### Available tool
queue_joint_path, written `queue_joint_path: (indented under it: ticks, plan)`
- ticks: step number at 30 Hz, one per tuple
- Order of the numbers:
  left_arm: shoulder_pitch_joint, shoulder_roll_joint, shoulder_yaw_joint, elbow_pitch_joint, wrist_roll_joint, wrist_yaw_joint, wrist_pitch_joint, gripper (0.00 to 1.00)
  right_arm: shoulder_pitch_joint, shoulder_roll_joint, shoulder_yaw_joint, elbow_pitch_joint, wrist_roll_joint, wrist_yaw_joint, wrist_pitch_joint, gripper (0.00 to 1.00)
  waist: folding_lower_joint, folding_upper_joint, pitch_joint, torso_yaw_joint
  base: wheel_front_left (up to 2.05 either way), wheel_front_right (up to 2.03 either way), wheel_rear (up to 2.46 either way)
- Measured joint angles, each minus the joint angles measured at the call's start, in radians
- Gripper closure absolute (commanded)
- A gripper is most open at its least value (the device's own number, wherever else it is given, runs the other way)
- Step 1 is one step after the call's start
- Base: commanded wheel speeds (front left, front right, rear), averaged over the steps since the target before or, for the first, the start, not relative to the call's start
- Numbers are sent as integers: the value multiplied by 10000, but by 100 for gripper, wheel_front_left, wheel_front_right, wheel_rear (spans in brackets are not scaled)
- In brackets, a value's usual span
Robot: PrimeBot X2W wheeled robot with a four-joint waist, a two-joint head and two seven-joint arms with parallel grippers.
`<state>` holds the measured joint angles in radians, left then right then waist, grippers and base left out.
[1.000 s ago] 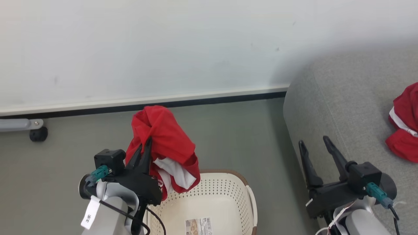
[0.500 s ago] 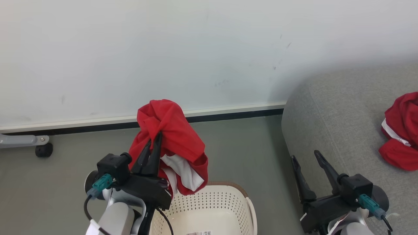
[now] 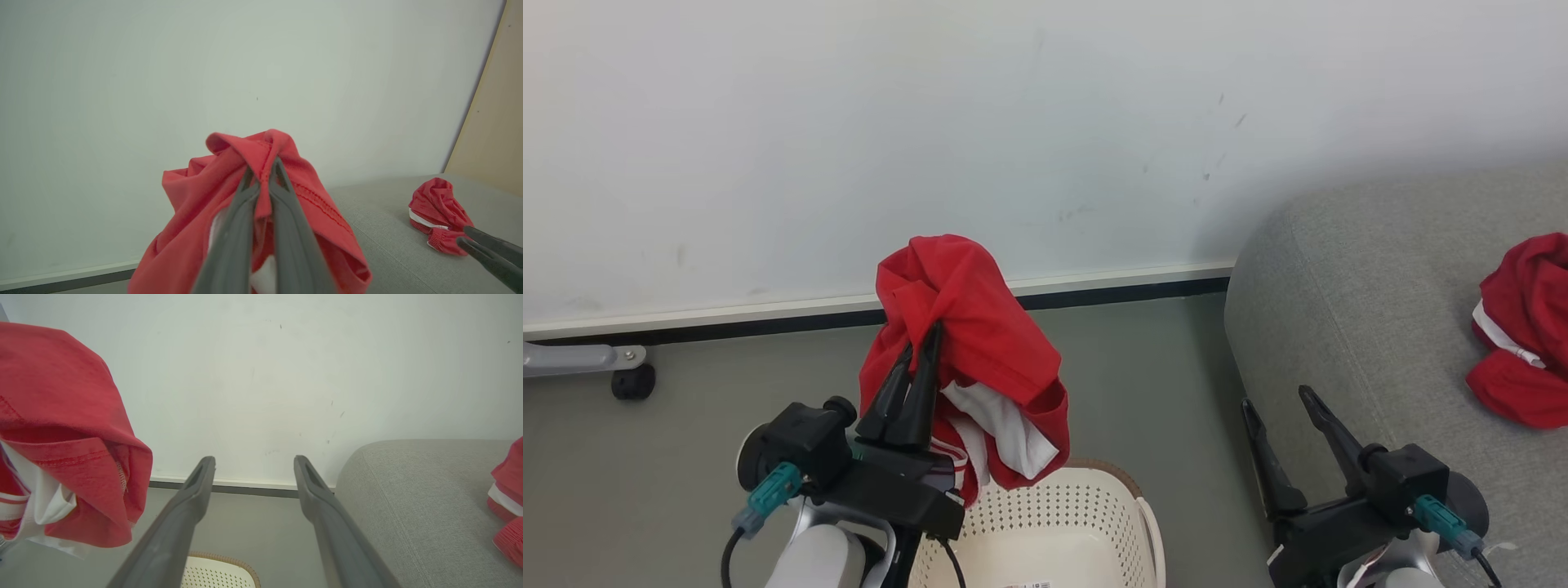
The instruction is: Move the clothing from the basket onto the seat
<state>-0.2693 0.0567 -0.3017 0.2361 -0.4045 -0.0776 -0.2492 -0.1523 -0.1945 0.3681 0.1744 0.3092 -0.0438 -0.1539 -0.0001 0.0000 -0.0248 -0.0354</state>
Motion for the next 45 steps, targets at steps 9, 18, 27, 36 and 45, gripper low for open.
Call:
queue_joint_path:
  ticks: [9,18,27,36,45]
  plan:
    - [167,69,-13,-660,0,163,288,100,-1,6,111,-128,0,0,134,0,0,0,34,-12,0,0,0]
    - [300,73,-84,-1185,0,249,598,100,-317,376,1011,-502,-71,454,309,0,1,0,73,6,0,0,0]
    - [309,73,-217,-1509,0,313,897,100,-1283,1104,2357,-499,-184,1150,631,0,1,0,134,75,0,0,0]
    - [309,73,-286,-1810,0,347,1118,100,-2529,1241,3195,439,-209,1409,913,0,1,0,216,176,0,0,0]
    - [306,73,-380,-2073,2,349,1256,100,-3647,1283,3831,1804,-100,1496,1087,0,1,0,303,245,0,0,0]
